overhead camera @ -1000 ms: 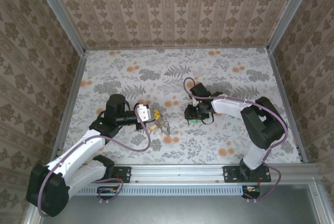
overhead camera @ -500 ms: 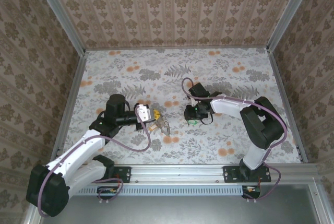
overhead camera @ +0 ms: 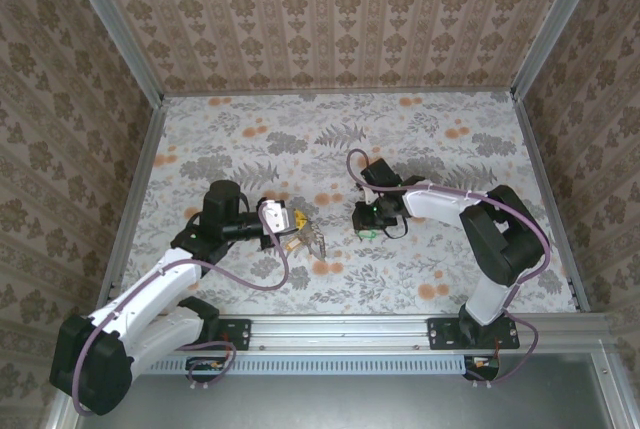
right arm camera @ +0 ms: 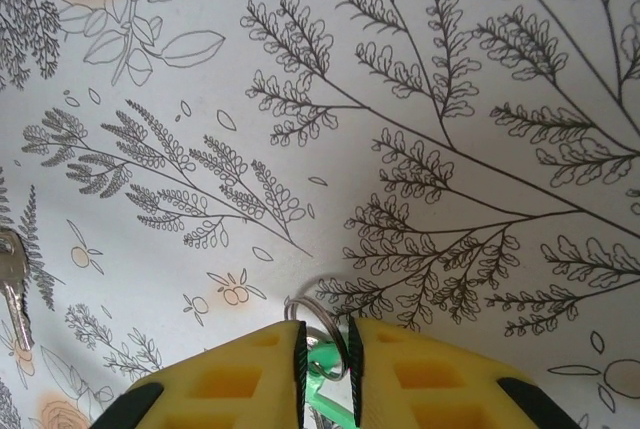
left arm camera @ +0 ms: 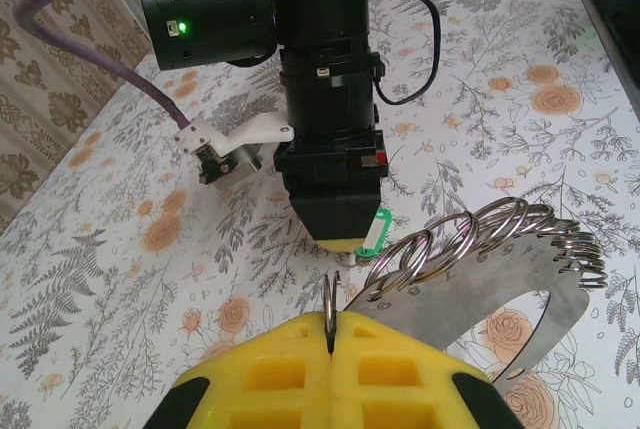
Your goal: Put the keys on the keyring
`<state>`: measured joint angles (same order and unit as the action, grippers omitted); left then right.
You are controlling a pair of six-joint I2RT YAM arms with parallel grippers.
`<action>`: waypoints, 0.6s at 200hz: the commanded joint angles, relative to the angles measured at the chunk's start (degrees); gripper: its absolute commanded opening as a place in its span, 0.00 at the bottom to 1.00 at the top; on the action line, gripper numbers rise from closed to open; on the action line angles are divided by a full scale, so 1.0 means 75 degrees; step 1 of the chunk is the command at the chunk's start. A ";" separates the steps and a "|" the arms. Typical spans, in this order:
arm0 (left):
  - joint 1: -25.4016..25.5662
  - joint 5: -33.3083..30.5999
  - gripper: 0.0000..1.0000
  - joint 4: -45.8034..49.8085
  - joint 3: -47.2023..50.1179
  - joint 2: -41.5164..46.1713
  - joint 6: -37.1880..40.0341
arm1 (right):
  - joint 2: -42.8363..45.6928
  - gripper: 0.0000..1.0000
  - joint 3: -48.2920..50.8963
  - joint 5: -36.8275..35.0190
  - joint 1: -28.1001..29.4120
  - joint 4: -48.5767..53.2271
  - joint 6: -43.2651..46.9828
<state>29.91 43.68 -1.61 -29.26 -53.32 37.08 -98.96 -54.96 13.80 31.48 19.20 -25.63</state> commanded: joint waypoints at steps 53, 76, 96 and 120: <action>-0.0022 0.0151 0.00 0.0105 -0.0271 0.0031 0.0087 | 0.0312 0.24 0.0298 0.0277 0.0114 -0.0290 0.0112; -0.0016 0.0144 0.00 0.0116 -0.0283 0.0052 0.0106 | 0.0410 0.23 0.0361 0.0281 0.0135 -0.0382 0.0121; -0.0016 0.0135 0.00 0.0085 -0.0265 0.0069 0.0116 | 0.0450 0.23 0.0385 0.0291 0.0138 -0.0398 0.0130; -0.0016 0.0133 0.00 0.0097 -0.0259 0.0104 0.0123 | 0.0396 0.23 0.0392 0.0349 0.0150 -0.0413 0.0127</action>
<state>29.91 43.68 -0.36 -29.26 -53.30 37.10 -97.08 -52.75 15.27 32.16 16.64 -25.43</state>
